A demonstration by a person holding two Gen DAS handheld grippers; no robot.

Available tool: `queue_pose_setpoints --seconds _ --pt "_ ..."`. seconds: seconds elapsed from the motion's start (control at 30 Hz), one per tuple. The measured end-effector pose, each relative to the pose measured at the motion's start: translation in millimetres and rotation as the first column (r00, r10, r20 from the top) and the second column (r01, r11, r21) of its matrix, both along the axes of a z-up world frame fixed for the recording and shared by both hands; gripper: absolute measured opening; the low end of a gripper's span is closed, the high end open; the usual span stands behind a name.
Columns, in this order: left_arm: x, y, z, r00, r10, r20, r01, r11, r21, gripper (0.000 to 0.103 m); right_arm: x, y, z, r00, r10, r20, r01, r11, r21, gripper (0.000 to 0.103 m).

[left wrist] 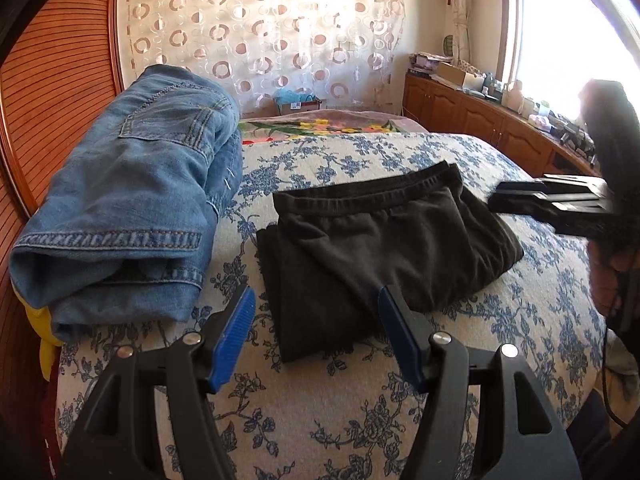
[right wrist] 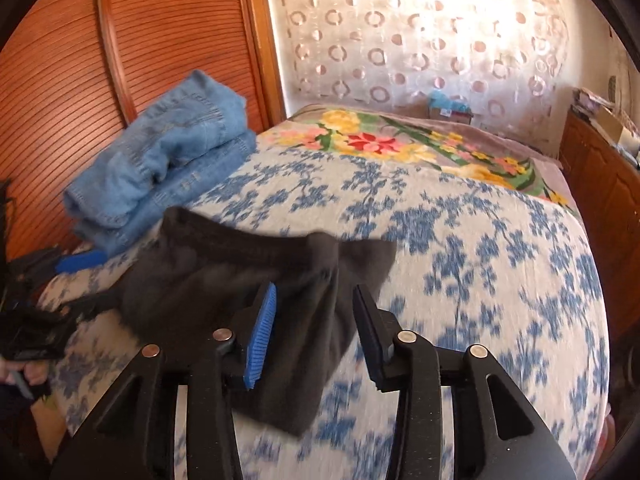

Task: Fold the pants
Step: 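Open both grippers and release the folded pants, then pinch the folded pants edge with both grippers and straighten it, then release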

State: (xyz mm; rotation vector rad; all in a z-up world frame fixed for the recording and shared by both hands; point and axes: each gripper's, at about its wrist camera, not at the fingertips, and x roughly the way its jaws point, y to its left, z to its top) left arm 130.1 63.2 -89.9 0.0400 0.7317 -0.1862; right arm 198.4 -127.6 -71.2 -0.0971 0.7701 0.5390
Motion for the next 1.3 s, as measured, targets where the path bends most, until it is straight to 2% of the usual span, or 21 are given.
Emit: queue_pose_setpoints --seconds 0.27,0.33,0.5,0.67,0.73,0.77,0.8,0.83,0.87,0.9,1.03,1.3 --pt "-0.5 0.1 -8.8 0.999 -0.015 -0.03 0.015 1.0 0.024 0.063 -37.1 -1.6 -19.0 0.998 0.043 -0.036 -0.044 0.998 -0.036 0.049" --pt "-0.9 -1.1 -11.0 0.999 -0.024 -0.037 0.025 0.999 0.034 0.055 -37.2 -1.0 -24.9 0.998 0.041 -0.048 -0.043 0.998 -0.039 0.05" --pt "-2.0 -2.2 -13.0 0.998 -0.04 -0.048 0.041 0.998 0.037 0.046 -36.6 1.2 -32.8 0.996 0.05 -0.078 -0.053 0.998 -0.041 0.05" --pt "0.1 -4.5 -15.7 0.997 -0.046 -0.061 0.048 0.998 0.039 0.042 -31.4 4.3 -35.2 0.995 0.051 -0.09 -0.056 0.997 -0.048 0.05" --pt "2.0 -4.2 -16.9 0.997 -0.046 -0.067 0.049 0.998 0.037 0.037 -29.7 6.0 -36.8 0.994 0.051 -0.097 -0.057 0.997 -0.057 0.05" --pt "2.3 -4.1 -17.2 0.996 -0.047 -0.069 0.05 0.998 0.035 0.035 -29.5 6.2 -36.6 0.994 0.052 -0.095 -0.058 0.997 -0.06 0.047" --pt "2.2 -4.3 -17.2 0.996 -0.051 -0.069 0.053 0.998 0.031 0.03 -29.6 5.8 -36.1 0.994 0.058 -0.097 -0.063 0.996 -0.055 0.04" --pt "1.6 -4.3 -16.8 0.996 -0.058 -0.064 0.059 0.998 0.025 0.018 -29.6 4.9 -35.6 0.992 0.071 -0.102 -0.075 0.996 -0.042 0.036" --pt "0.6 -4.5 -16.3 0.996 -0.067 -0.059 0.068 0.998 0.016 0.014 -30.0 4.3 -34.9 0.992 0.082 -0.099 -0.086 0.996 -0.033 0.022" --pt "-1.0 -5.5 -15.1 0.996 -0.072 -0.052 0.073 0.997 0.011 0.013 -31.1 3.8 -33.4 0.992 0.09 -0.091 -0.093 0.995 -0.034 0.015" --pt "-7.8 -10.7 -8.3 0.996 -0.085 -0.039 0.086 0.996 0.003 0.006 -34.8 -6.0 -25.1 0.994 0.09 -0.067 -0.093 0.995 -0.037 0.012" --pt "-43.4 -23.8 3.9 0.989 -0.147 -0.013 0.146 0.987 -0.06 0.005 -66.5 -37.1 -13.3 0.996 0.075 -0.051 -0.076 0.997 -0.026 0.01"
